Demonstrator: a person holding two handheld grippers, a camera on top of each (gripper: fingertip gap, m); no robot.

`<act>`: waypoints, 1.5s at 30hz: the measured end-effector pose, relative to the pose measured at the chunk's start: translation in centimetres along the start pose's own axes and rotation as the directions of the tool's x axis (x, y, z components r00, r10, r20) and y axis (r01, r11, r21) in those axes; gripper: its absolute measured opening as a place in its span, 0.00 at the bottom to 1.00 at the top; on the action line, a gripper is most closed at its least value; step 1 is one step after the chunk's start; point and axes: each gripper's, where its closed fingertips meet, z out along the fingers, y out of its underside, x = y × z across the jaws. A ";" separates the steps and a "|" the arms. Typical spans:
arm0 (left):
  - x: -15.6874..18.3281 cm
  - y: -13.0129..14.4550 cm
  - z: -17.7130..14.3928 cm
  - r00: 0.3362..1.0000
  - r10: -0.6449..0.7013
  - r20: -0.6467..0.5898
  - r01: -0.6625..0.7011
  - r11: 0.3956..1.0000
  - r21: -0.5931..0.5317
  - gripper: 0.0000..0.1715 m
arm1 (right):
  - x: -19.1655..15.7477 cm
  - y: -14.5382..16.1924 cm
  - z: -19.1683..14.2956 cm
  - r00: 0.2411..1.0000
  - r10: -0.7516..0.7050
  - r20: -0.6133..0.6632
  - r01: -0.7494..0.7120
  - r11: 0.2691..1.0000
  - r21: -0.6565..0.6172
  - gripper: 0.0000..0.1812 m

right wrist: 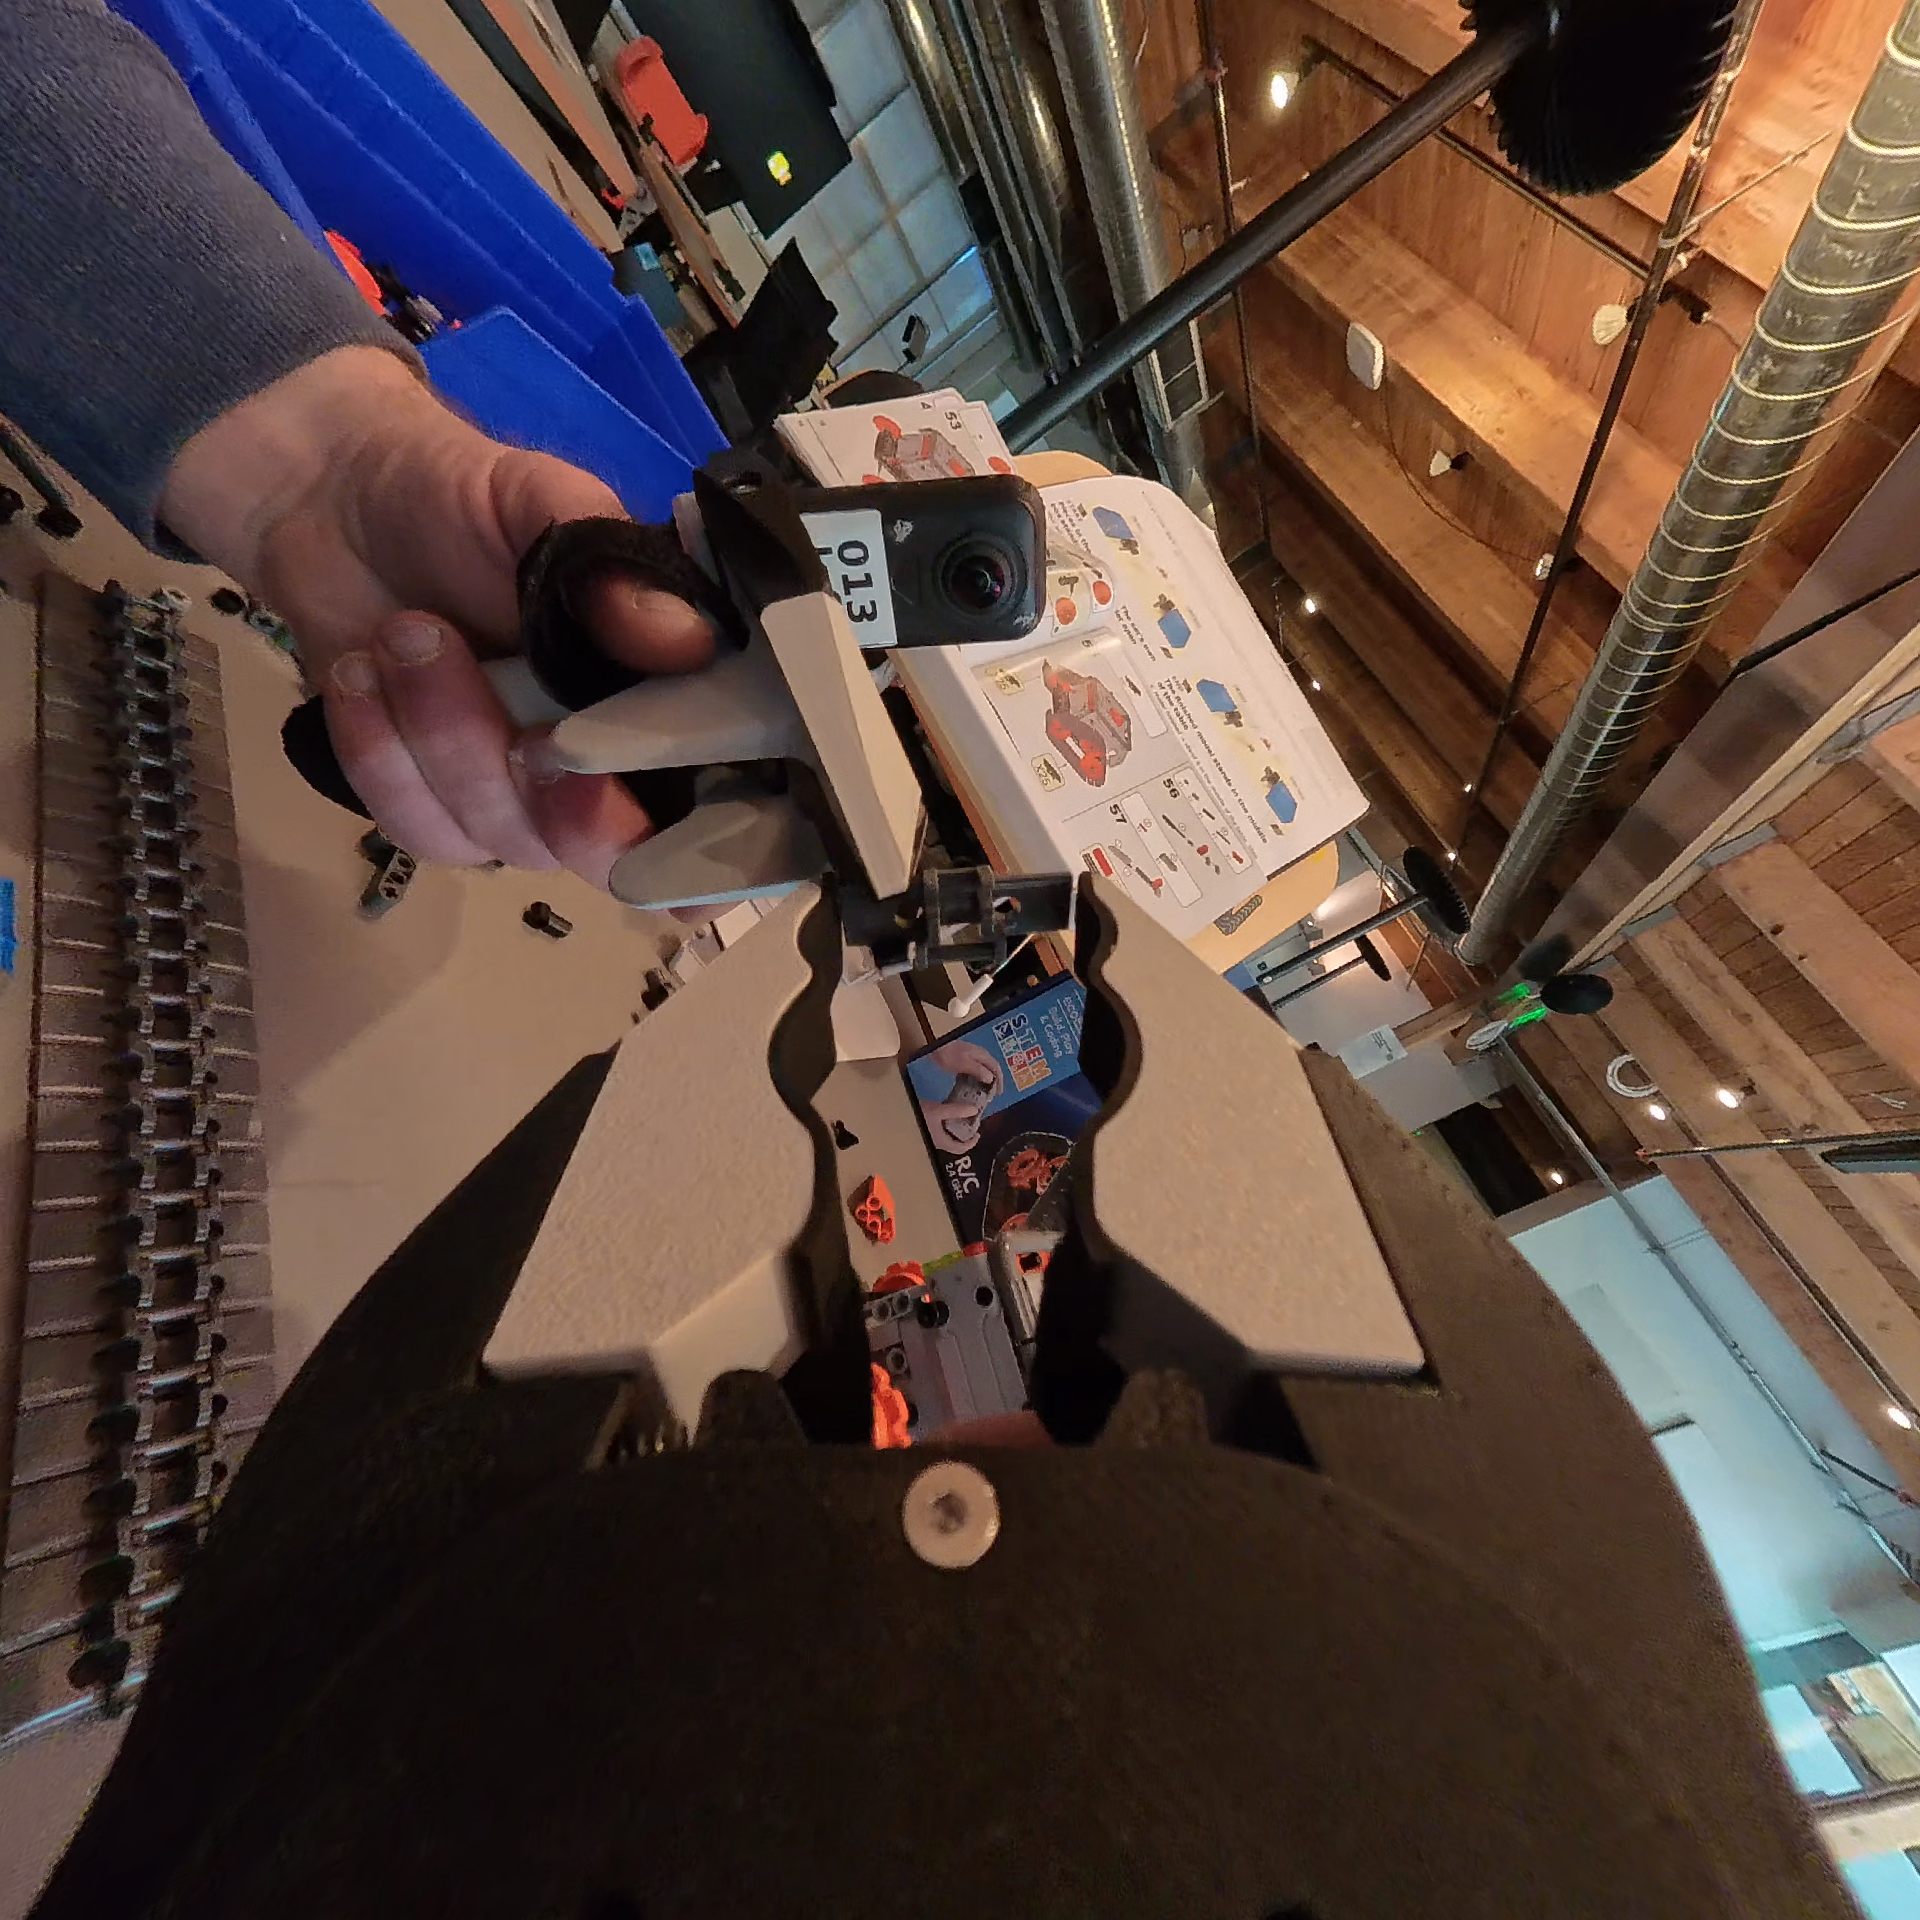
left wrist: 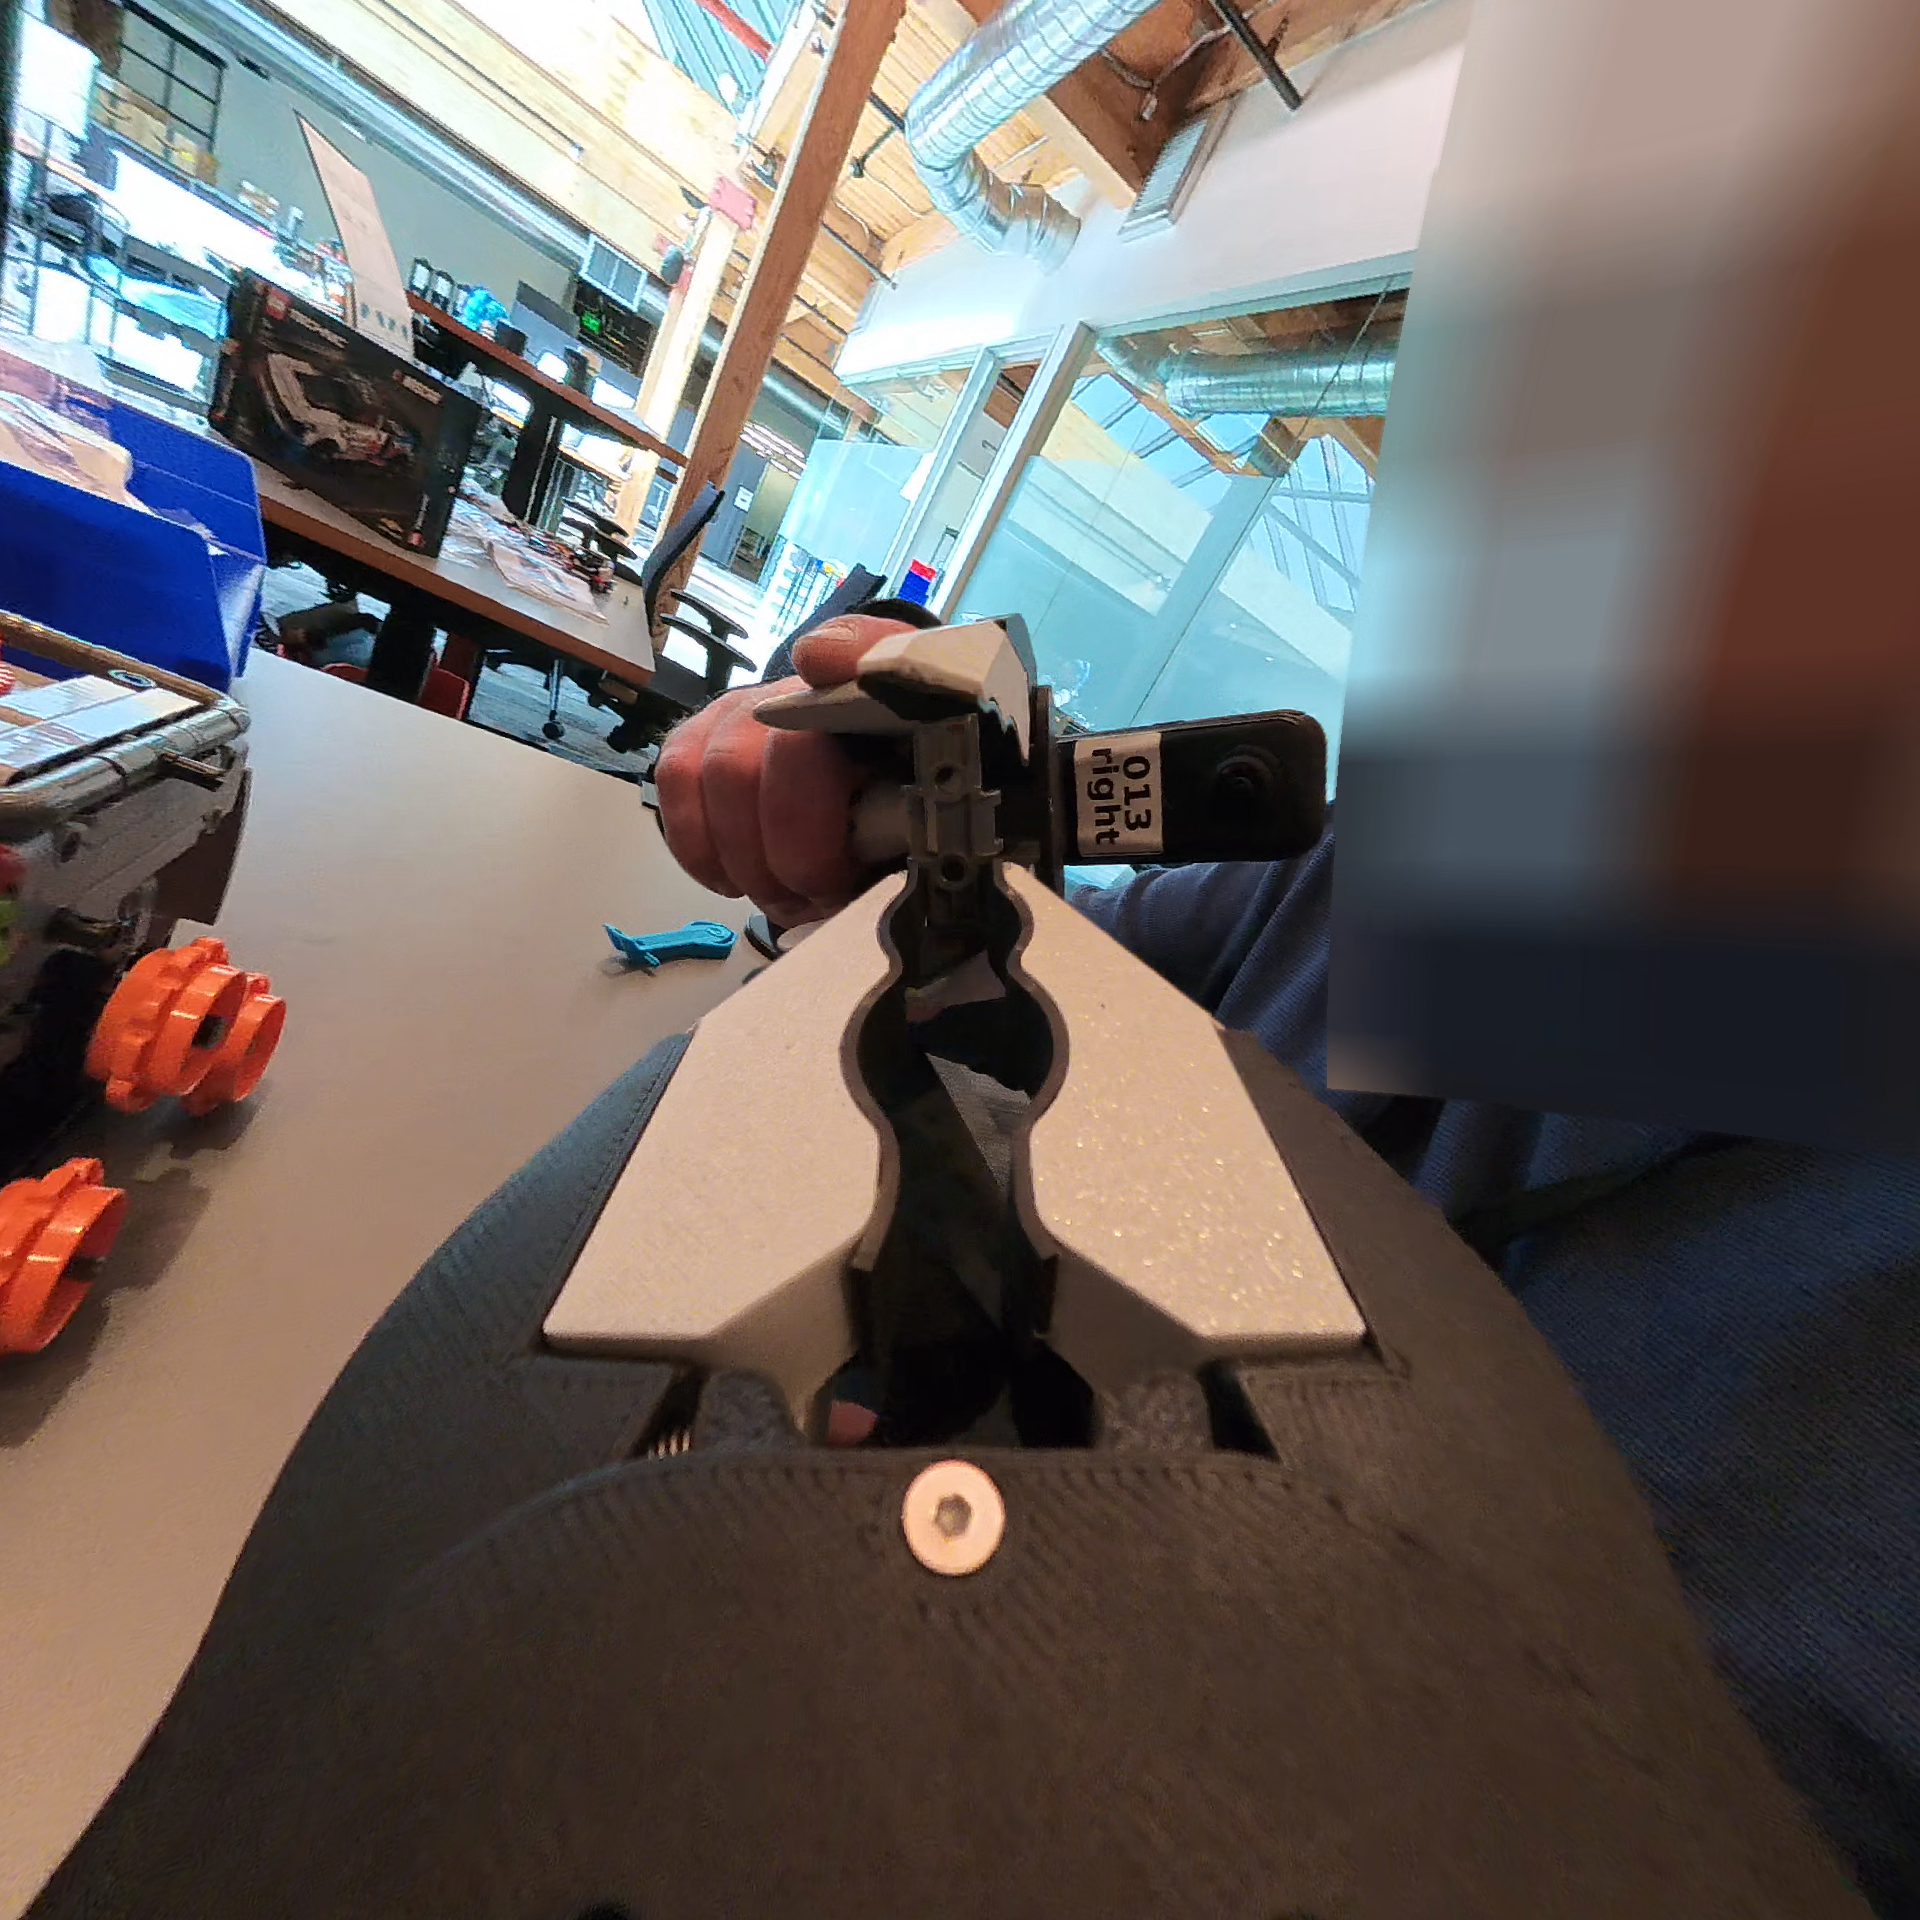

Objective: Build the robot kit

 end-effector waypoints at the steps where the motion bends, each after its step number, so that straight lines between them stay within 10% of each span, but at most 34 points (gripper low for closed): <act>1: -0.1 0.1 0.0 1.000 -0.004 0.002 0.004 1.000 -0.007 0.06 | 0.0 0.1 0.0 1.000 -0.008 0.002 0.008 1.000 -0.005 0.23; 11: -2.3 -0.2 -0.6 0.982 0.086 0.171 -0.079 0.996 -0.045 0.15 | 0.4 2.5 0.0 0.991 0.131 0.010 -0.129 0.986 -0.109 0.22; 18: -5.2 -1.7 -1.3 0.727 0.433 0.533 -0.372 0.901 -0.223 0.15 | 1.3 6.2 0.4 0.979 0.156 -0.128 -0.189 0.932 -0.308 0.22; 32: -5.9 0.1 -1.1 0.631 0.590 0.503 -0.334 0.793 -0.510 0.02 | 0.6 5.3 0.4 0.994 -0.067 -0.092 0.030 0.935 -0.355 0.26; 37: -6.5 1.6 -3.4 0.509 0.791 0.339 -0.273 0.522 -0.808 0.02 | -0.7 4.5 -0.8 0.992 0.017 0.121 0.019 0.958 -0.287 0.14; 45: -6.4 2.7 -3.5 0.412 0.909 0.061 -0.253 0.179 -0.951 0.02 | -2.2 5.7 -1.4 0.930 0.152 0.336 -0.035 0.943 -0.331 0.06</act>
